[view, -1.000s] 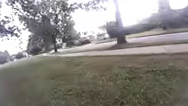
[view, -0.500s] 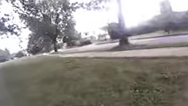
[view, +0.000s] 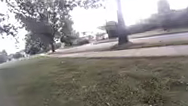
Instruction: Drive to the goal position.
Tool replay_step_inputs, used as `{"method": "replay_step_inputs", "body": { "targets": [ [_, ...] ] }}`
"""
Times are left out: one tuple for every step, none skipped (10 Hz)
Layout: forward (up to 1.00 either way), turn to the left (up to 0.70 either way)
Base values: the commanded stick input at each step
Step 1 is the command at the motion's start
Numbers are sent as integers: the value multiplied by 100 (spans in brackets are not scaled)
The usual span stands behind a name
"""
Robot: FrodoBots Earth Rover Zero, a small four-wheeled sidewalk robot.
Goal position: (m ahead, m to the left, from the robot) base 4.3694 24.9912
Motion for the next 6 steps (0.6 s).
{"method": "replay_step_inputs", "body": {
  "targets": [
    [70, 0],
    [70, 0],
    [70, 0],
    [70, 0],
    [70, 0],
    [70, 0]
  ]
}}
